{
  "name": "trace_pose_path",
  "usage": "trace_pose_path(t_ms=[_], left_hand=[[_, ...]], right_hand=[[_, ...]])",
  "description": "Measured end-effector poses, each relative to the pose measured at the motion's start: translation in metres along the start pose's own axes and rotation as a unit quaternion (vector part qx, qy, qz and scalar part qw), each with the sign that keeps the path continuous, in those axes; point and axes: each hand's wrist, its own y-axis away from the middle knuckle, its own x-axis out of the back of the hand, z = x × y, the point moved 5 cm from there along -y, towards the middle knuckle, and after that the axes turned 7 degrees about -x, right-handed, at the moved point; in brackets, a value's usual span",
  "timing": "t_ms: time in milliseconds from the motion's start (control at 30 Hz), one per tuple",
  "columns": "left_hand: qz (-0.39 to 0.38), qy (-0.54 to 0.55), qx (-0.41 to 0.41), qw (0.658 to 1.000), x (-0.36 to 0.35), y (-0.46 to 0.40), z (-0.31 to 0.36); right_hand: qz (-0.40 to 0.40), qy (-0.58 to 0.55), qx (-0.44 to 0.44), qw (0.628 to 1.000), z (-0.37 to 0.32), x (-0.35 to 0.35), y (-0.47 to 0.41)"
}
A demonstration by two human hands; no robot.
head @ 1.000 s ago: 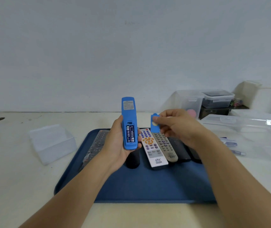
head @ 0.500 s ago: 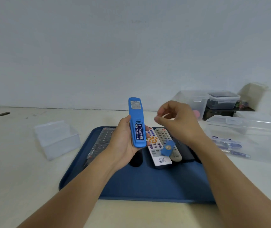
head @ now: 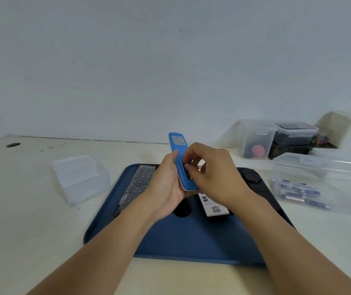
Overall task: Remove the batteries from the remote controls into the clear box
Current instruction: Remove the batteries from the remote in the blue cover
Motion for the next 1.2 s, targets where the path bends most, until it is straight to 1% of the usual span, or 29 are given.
trace_pose_path(t_ms=[100, 200, 400, 567, 700, 967, 1200], left_hand=[[0.006, -0.039, -0.003, 0.999, 0.0, 0.0, -0.003], [0.019, -0.073, -0.018, 0.997, 0.0, -0.001, -0.004], [0.039, -0.029, -0.014, 0.999, 0.0, -0.002, -0.003], [0.033, -0.012, 0.001, 0.999, -0.002, -0.003, -0.006], [0.026, -0.024, -0.005, 0.999, -0.001, -0.005, -0.008], [-0.003, -0.013, -0.019, 1.0, -0.007, -0.007, -0.004], [0.02, 0.028, -0.006, 0.999, -0.022, -0.008, -0.001]], right_hand=[[-0.003, 0.041, 0.006, 0.999, 0.0, -0.003, -0.002], [0.003, 0.038, 0.003, 0.999, 0.0, -0.003, -0.003], [0.008, 0.046, 0.005, 0.999, 0.0, -0.008, -0.005], [0.014, 0.036, 0.002, 0.999, 0.002, -0.01, -0.006], [0.017, 0.004, -0.011, 1.0, 0.003, -0.01, -0.007], [0.021, -0.114, -0.051, 0.992, 0.009, -0.005, -0.007], [0.025, -0.176, -0.066, 0.982, 0.015, 0.005, -0.009]])
